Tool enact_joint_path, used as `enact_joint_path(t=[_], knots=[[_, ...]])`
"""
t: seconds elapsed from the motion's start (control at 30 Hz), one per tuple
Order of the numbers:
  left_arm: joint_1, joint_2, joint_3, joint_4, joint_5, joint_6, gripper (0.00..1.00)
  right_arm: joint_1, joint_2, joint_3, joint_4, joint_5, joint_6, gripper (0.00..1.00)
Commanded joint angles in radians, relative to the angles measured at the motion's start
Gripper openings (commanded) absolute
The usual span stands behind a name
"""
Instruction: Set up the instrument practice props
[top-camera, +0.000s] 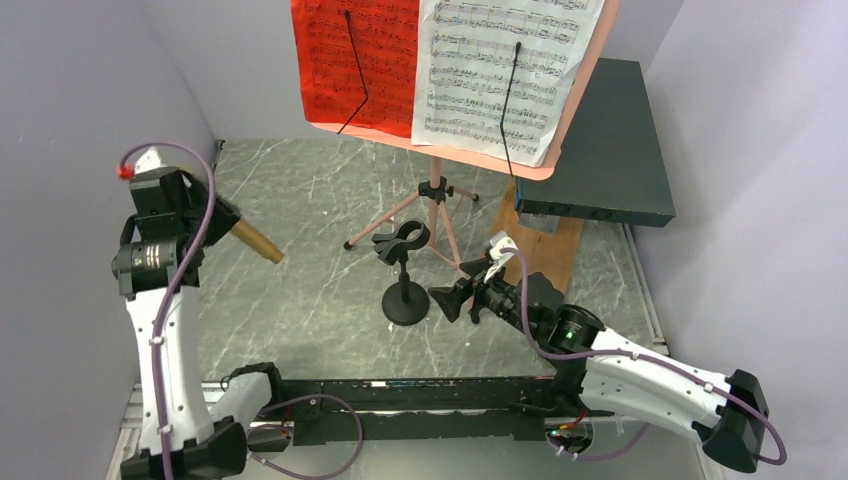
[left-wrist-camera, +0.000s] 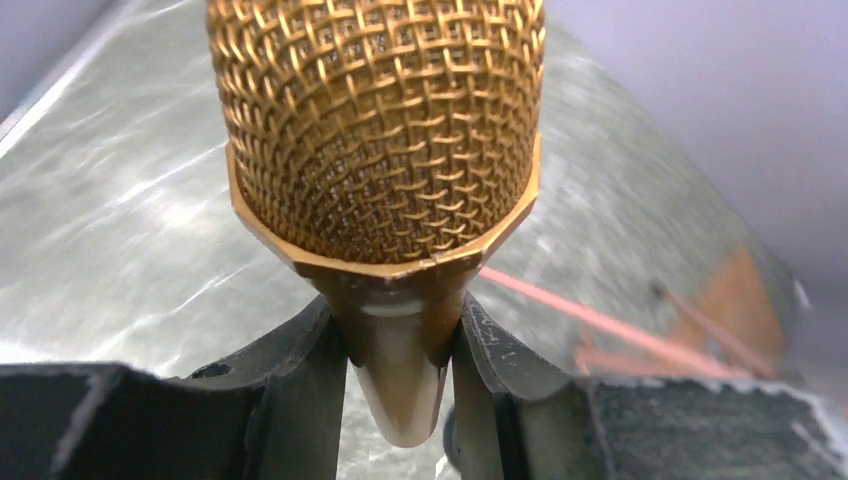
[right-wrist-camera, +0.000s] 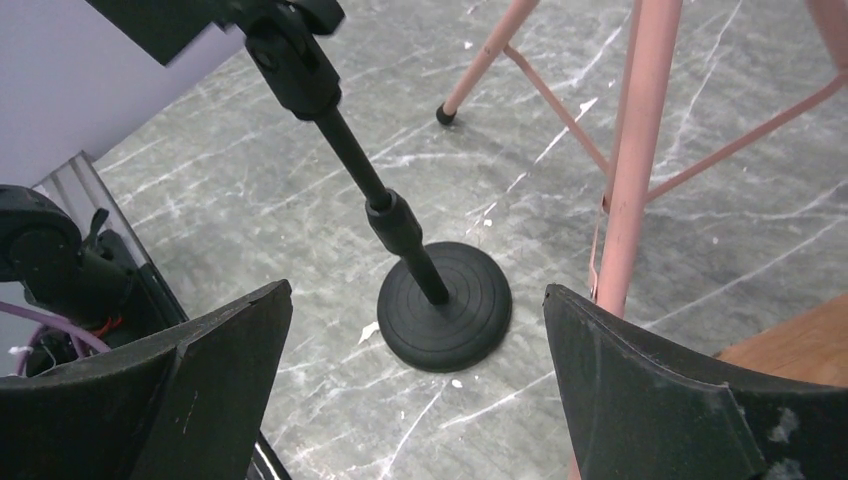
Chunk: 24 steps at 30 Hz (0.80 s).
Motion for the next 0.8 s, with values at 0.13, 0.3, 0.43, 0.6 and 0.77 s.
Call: enact_joint_path(t=[0.13,0.3,0.43,0.6,0.77], knots=[[-0.239,-0.075,0.145,0.256,0.909,0.500,0.00,-0.004,-0.070,0.103,-0.029,-0.063,-0.069,0.99],[-0.352,-0.196,0.161,0.357,1.004,0.637,0.00,-0.004,-0.127,0.151,-0.093,-0.126,-0.102,0.99],[-0.380,-0.226,0.082,0.575,1.345,0.579,0.00,-0.004,-0.130,0.240,-0.106,-0.227,-0.081,0.99],[-0.381,-0.205,-0.007,0.779,1.479,0.432,0.00,-0.004,-0.004,0.519,-0.228,-0.233,0.070,0.99],[-0.381,-0.187,-0.067,0.863,1.453,0.363,0.00,-0.004,0.133,0.702,-0.133,-0.413,0.145,1.00]])
